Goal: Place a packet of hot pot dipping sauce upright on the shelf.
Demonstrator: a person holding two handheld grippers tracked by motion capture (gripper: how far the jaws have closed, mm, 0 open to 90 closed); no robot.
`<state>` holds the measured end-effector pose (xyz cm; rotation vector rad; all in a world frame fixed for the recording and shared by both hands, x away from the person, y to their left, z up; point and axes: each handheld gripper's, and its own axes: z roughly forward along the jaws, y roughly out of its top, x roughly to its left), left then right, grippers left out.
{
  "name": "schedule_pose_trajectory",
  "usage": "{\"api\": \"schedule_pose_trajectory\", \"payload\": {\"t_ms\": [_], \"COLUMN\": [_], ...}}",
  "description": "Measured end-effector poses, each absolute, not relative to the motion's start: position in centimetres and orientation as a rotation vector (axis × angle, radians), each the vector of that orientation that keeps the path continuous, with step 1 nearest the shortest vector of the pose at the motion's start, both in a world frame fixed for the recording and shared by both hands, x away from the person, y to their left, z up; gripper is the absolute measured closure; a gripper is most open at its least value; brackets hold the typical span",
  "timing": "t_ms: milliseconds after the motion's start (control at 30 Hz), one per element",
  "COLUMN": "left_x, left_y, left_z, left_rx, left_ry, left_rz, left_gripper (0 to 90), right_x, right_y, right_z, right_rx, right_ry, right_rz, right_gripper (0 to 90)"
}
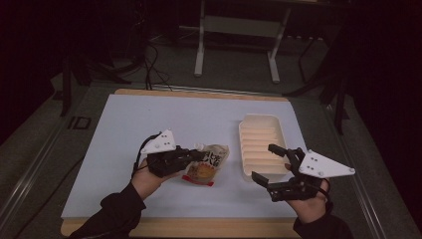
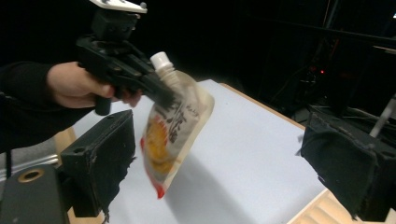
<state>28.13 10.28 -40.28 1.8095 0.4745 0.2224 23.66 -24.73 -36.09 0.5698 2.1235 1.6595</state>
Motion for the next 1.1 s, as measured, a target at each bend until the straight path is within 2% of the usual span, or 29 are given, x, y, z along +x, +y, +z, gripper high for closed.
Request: {"api": "schedule_pose_trajectory", "payload": {"t_ms": [433,667,733,800,867,1100], "left_x": [27.8,27.6,27.6,27.6,27.6,27.5], "left_y": [8.2,7.4,7.3,7.1,7.1,6.8], "left_z": [-40.5,-40.8,-40.8,-40.9,-41.0,-41.0], "left_rx": [1.743,1.703,1.701,1.703,1.696,1.681], "left_ry": [0.435,0.416,0.414,0.408,0.413,0.418], "left_rz": [0.216,0.21,0.215,0.22,0.218,0.224], "left_gripper": [88.0,88.0,88.0,88.0,88.0,88.0], "right_x": [26.2,27.1,27.1,27.4,27.5,28.0], "right_y": [-21.8,-20.9,-20.7,-20.6,-20.5,-20.6], "right_z": [-36.4,-36.9,-37.0,-37.2,-37.2,-37.1], "right_rx": [0.551,0.529,0.527,0.523,0.517,0.528], "right_ry": [2.257,2.308,2.313,2.323,2.344,2.351], "right_rz": [1.66,1.666,1.658,1.661,1.668,1.666], "right_gripper": [19.4,28.7,28.9,34.4,44.1,63.1]}}
